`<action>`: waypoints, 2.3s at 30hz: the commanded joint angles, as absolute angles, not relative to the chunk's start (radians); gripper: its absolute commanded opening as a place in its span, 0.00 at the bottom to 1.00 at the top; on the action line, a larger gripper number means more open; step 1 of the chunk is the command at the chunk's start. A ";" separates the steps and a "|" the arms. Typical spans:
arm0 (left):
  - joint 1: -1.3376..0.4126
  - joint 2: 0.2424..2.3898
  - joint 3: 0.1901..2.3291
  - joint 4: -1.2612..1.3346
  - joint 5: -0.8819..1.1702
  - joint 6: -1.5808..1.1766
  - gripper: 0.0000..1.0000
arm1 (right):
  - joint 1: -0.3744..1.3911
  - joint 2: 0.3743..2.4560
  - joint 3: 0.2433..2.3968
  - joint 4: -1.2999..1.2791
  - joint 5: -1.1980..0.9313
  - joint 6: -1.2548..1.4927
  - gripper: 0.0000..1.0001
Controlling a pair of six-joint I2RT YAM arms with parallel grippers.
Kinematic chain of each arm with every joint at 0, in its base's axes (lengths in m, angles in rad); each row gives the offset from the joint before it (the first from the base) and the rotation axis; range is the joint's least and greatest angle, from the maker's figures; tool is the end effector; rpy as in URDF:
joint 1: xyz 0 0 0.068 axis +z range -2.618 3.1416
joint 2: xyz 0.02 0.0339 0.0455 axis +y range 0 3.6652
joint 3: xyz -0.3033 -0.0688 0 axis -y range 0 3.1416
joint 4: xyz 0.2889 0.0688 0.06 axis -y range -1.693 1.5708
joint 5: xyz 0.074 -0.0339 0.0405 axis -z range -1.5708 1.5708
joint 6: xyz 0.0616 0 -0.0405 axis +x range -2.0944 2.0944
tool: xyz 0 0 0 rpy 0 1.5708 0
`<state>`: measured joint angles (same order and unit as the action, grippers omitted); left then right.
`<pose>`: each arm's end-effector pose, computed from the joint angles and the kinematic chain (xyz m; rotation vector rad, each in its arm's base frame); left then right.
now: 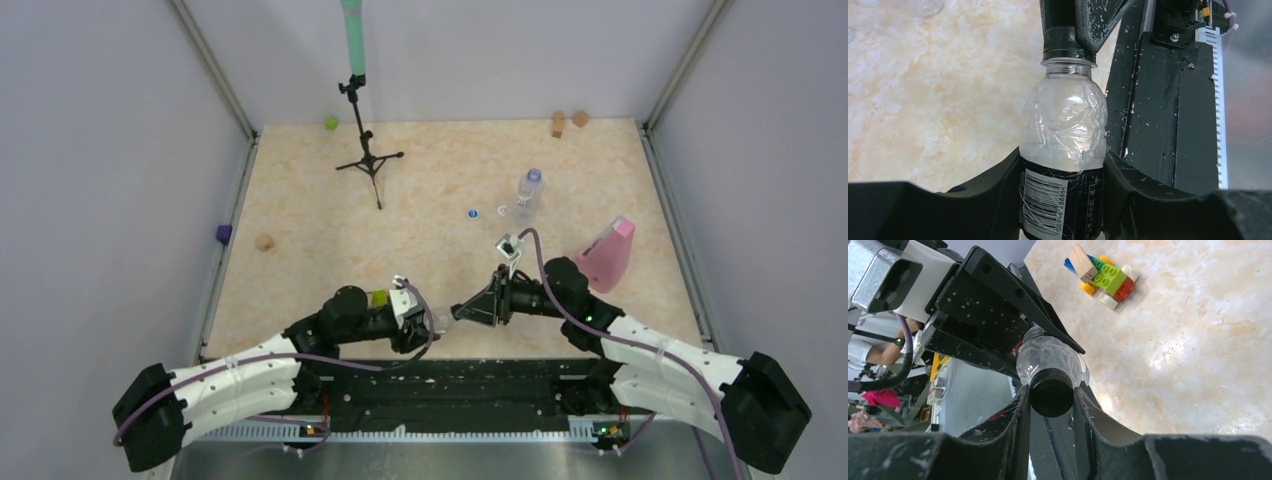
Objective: Unscrew the bottle caps
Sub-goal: Unscrew the bottle cap from the plastic bottle.
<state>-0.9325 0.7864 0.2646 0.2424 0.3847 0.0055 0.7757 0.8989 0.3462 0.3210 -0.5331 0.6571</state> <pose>0.1078 -0.1841 0.2000 1.1248 1.5933 -0.9861 0.1439 0.1850 0.2211 -0.5478 1.9631 1.4457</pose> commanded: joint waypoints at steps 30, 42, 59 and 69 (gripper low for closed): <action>-0.930 0.965 0.335 0.331 0.634 0.098 0.00 | 0.779 0.714 0.109 0.628 -0.607 -0.159 0.00; -0.930 0.894 0.324 0.209 0.501 0.166 0.00 | 0.779 0.696 0.285 0.311 -0.318 0.565 0.52; -0.931 0.849 0.300 0.207 0.416 0.166 0.00 | 0.779 0.960 0.414 0.236 -0.466 0.736 0.52; -0.931 0.880 0.296 0.216 0.391 0.169 0.00 | 0.779 0.976 0.421 0.261 -0.527 0.748 0.44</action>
<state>-0.9302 0.8703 0.2974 0.1684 0.4030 0.1596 0.7822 0.9714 0.3698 0.2382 -0.4904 0.7361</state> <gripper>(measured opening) 0.518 0.443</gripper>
